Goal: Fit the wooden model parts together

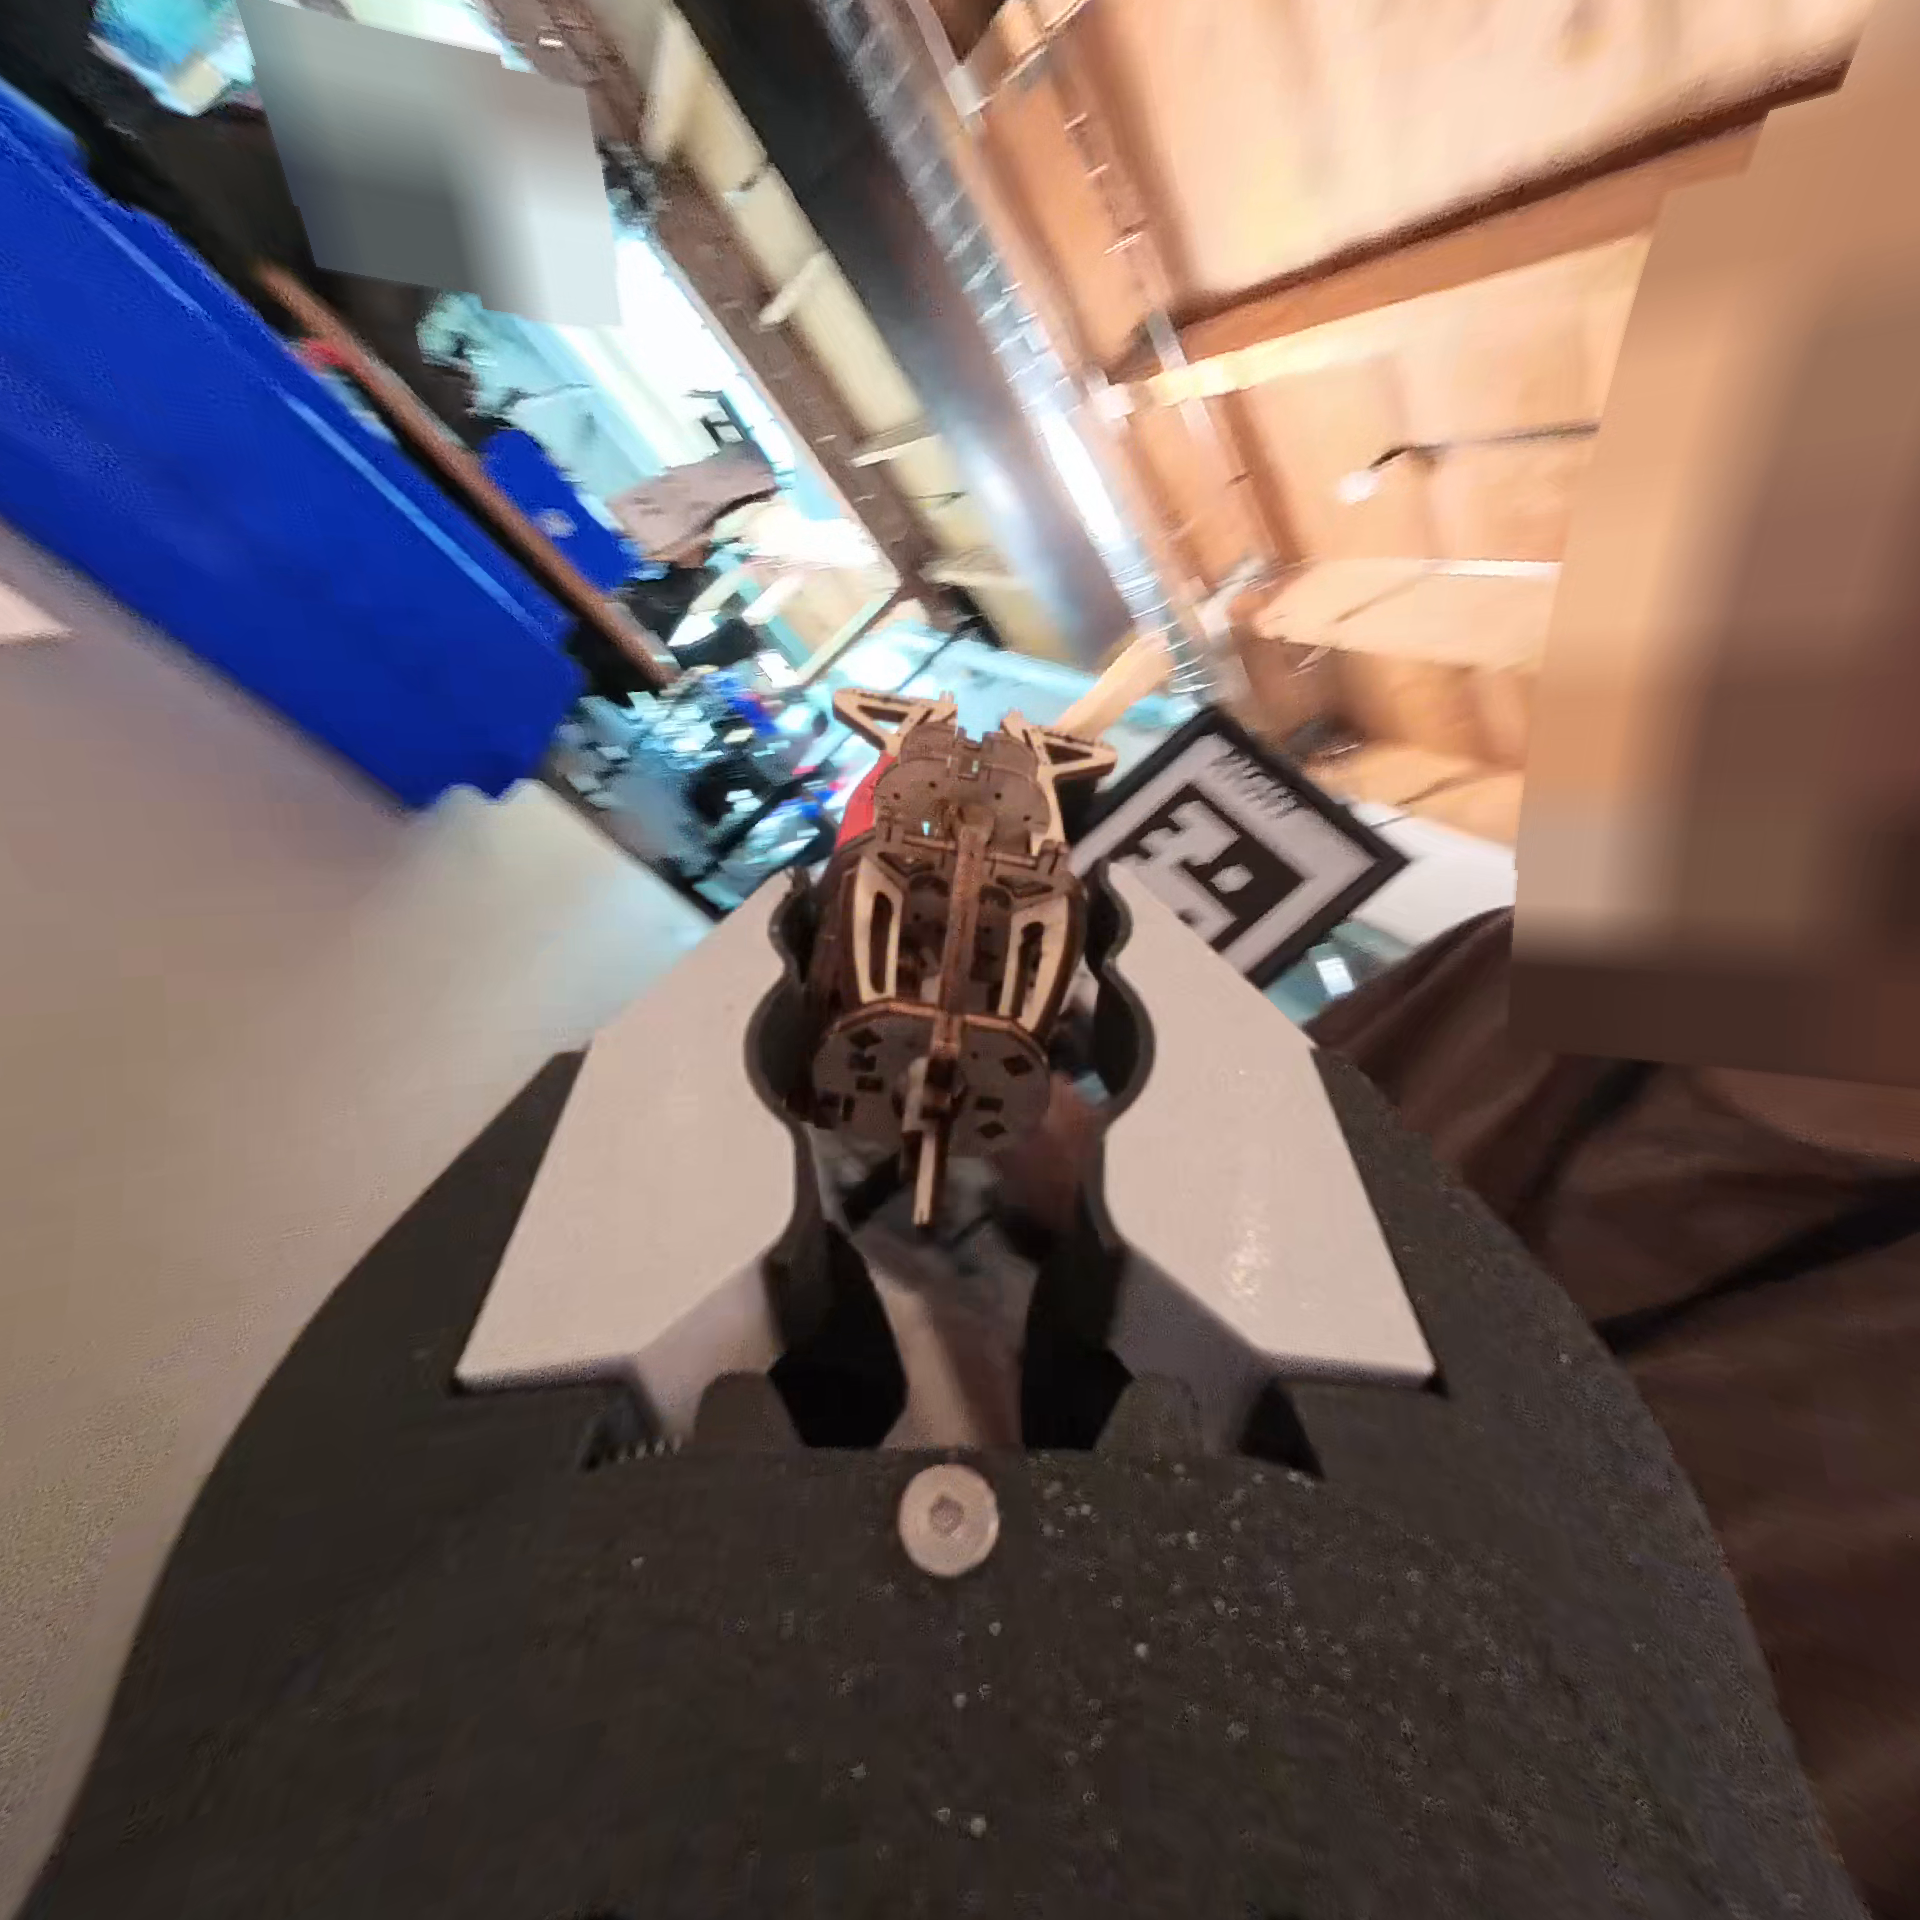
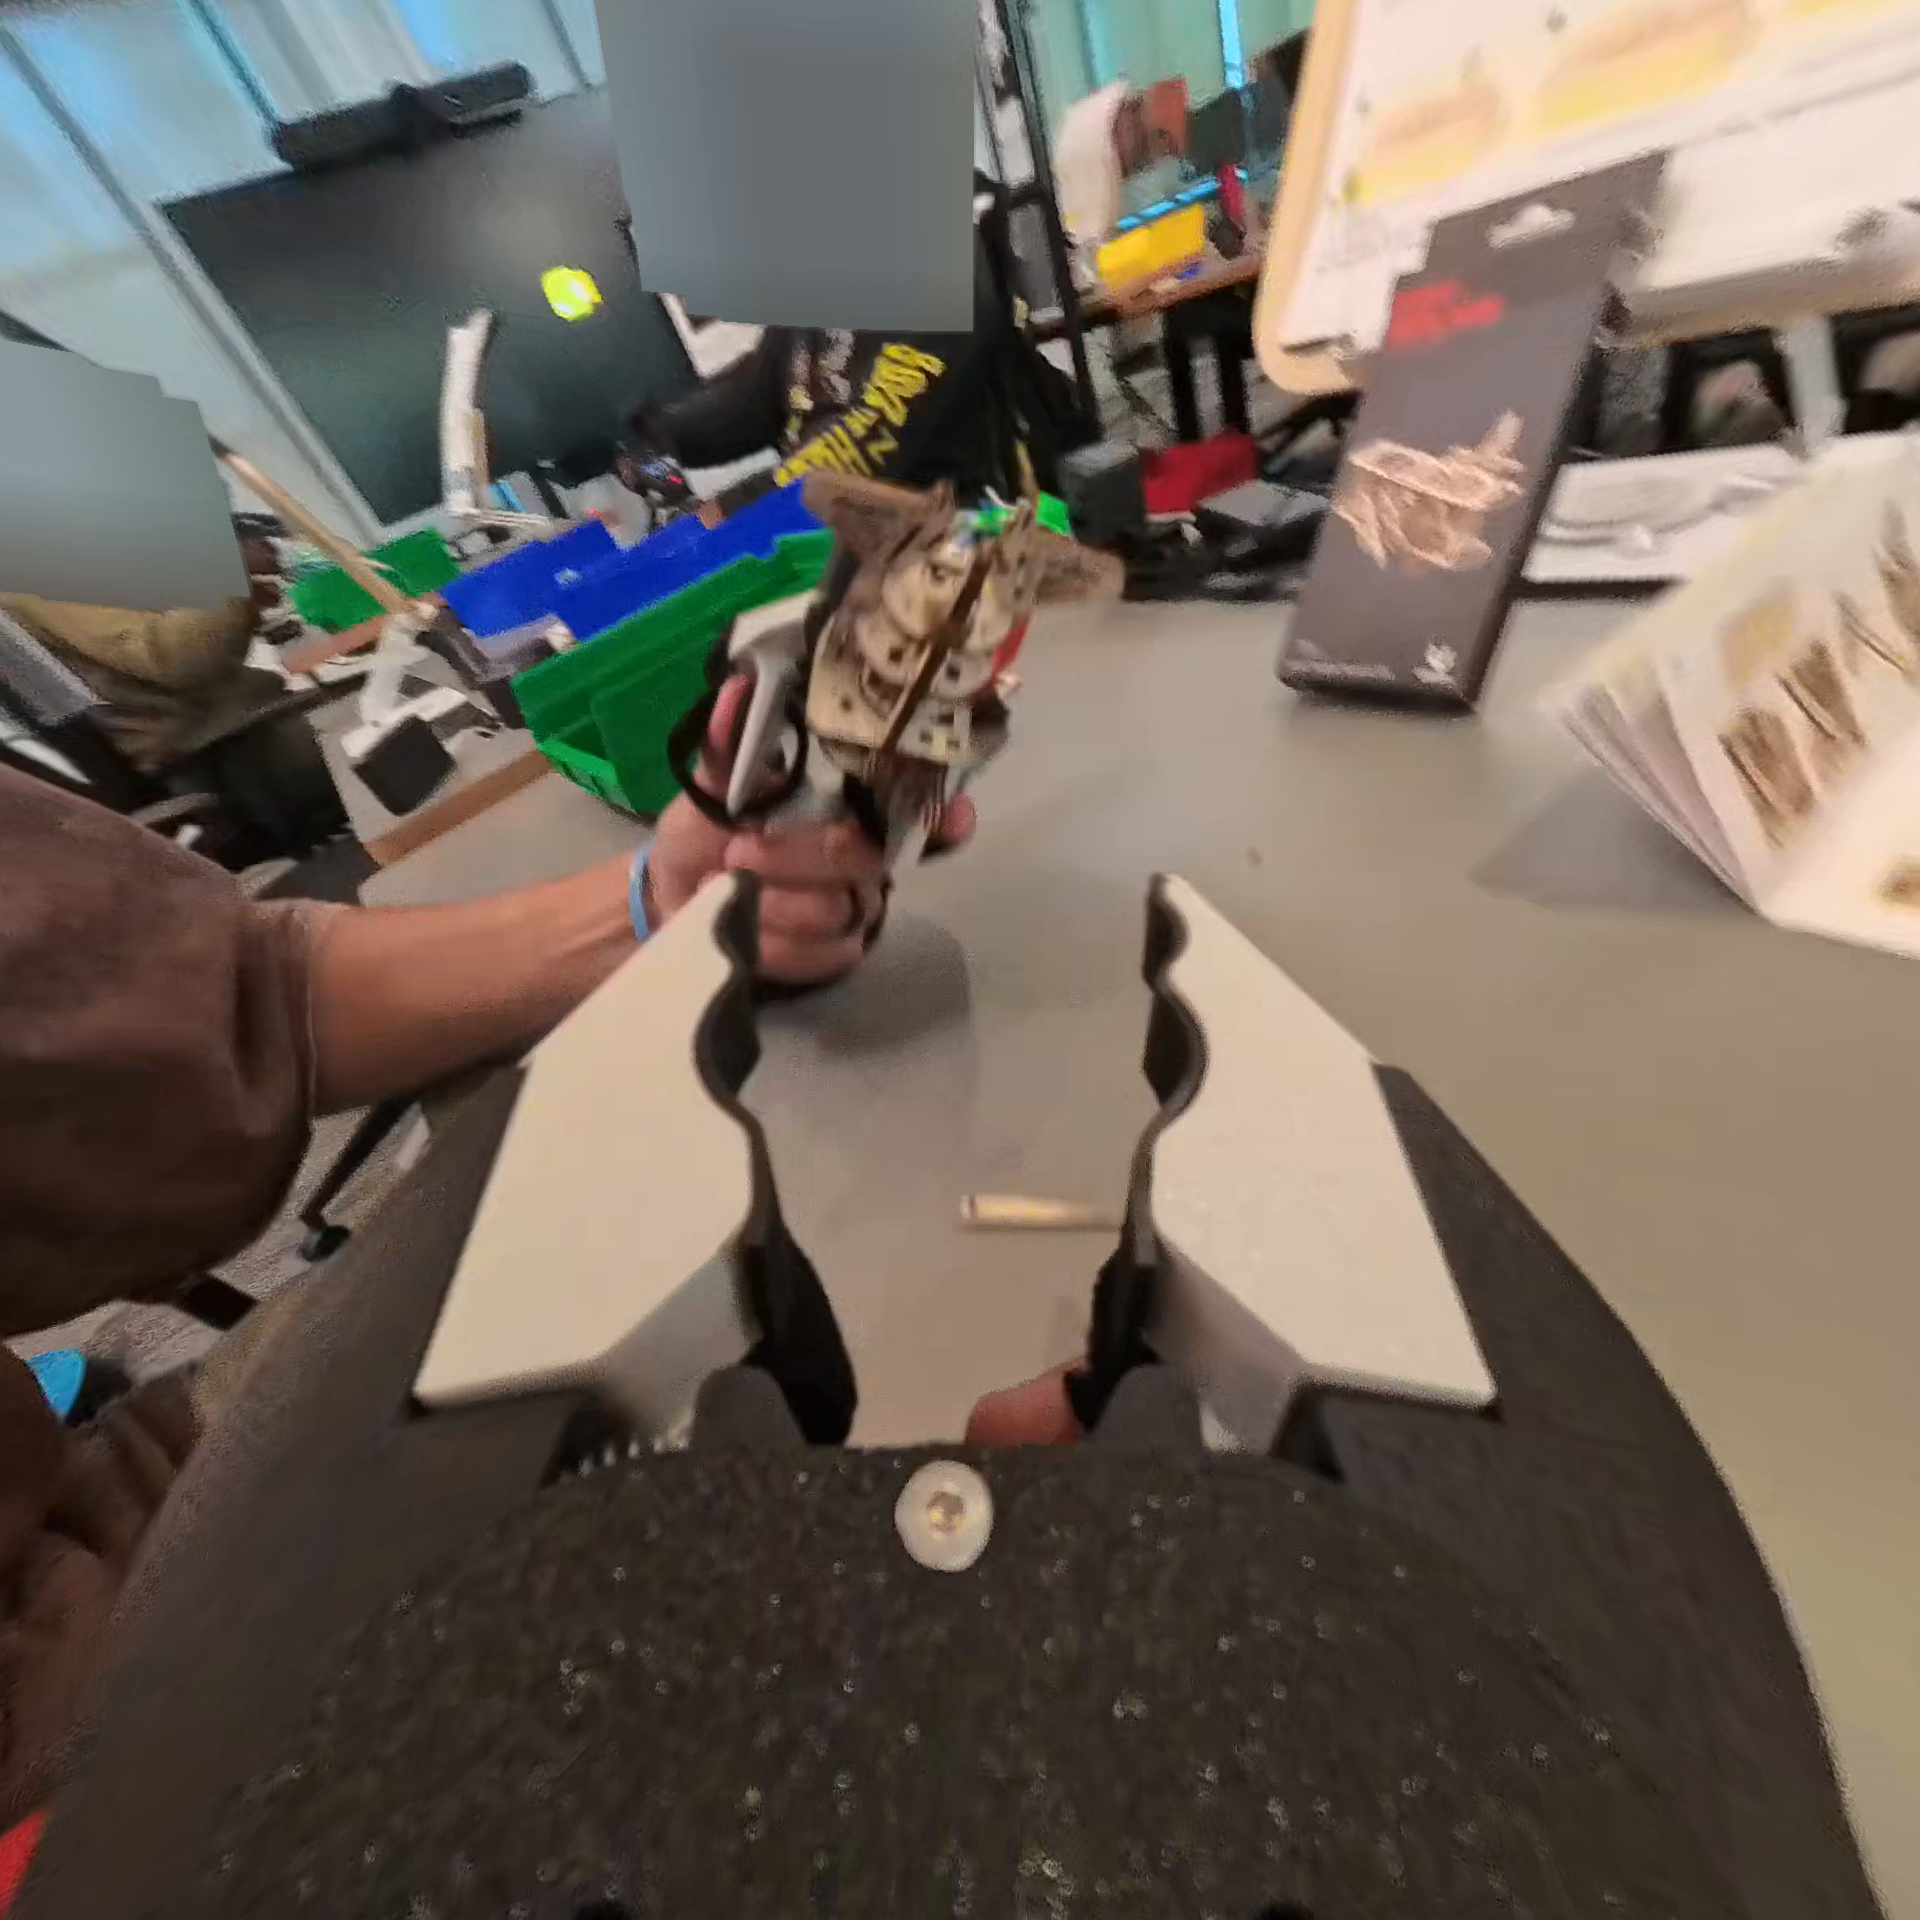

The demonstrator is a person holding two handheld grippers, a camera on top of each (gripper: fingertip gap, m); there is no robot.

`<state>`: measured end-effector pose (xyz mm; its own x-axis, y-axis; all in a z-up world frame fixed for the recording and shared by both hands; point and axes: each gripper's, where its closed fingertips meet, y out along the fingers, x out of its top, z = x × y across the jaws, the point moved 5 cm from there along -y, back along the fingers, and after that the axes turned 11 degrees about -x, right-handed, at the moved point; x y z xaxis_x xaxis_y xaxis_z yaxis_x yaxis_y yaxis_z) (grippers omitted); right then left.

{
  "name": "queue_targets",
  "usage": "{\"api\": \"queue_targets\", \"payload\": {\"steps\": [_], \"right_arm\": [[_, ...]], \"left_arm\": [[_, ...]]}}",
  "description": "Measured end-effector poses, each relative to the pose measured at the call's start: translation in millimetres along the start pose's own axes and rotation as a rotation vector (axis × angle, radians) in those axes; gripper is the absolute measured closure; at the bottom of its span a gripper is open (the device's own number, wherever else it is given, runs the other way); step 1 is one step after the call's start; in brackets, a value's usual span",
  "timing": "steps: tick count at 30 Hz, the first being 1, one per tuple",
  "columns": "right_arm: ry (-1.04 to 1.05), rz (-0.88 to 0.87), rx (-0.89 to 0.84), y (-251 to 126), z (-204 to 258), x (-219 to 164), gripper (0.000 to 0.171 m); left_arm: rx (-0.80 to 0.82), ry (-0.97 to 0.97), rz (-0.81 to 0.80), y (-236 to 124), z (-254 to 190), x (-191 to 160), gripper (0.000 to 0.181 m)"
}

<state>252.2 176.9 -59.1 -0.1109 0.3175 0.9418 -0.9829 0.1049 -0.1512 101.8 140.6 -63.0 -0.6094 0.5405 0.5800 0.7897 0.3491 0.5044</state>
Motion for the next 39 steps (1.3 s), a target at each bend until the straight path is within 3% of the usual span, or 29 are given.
{"api": "queue_targets", "payload": {"steps": [2,4,7,10,20,23,25,30,35,39], "right_arm": [[0.002,-0.034,0.049,24,7,12,0.08],[0.035,-0.097,0.11,40,17,24,0.077],[0.098,-0.149,0.204,50,34,29,0.092],[0.092,-0.178,0.147,56,33,26,0.121],[0.151,-0.092,0.159,70,39,42,0.128],[0.211,-0.037,0.125,73,33,49,0.128],[0.216,0.038,0.053,75,24,47,0.128],[0.13,0.221,-0.106,83,11,28,0.128],[0.084,0.37,-0.145,92,14,11,0.128],[0.026,0.421,-0.135,96,20,10,0.128]], "left_arm": [[-0.111,-0.08,-0.049,11,-5,-8,0.131],[-0.178,-0.128,-0.069,19,-9,-14,0.132],[-0.19,-0.148,-0.058,22,-6,-22,0.131],[-0.196,-0.159,-0.026,23,-6,-30,0.131],[-0.116,-0.055,-0.056,4,-12,-10,0.128],[-0.04,0.016,-0.048,-6,-12,-2,0.119],[0.093,0.164,0.018,-14,-12,3,0.113],[0.474,0.632,0.355,-12,-1,-11,0.107],[0.57,0.694,0.539,-6,17,-37,0.109],[0.603,0.678,0.583,-9,27,-42,0.124]]}}
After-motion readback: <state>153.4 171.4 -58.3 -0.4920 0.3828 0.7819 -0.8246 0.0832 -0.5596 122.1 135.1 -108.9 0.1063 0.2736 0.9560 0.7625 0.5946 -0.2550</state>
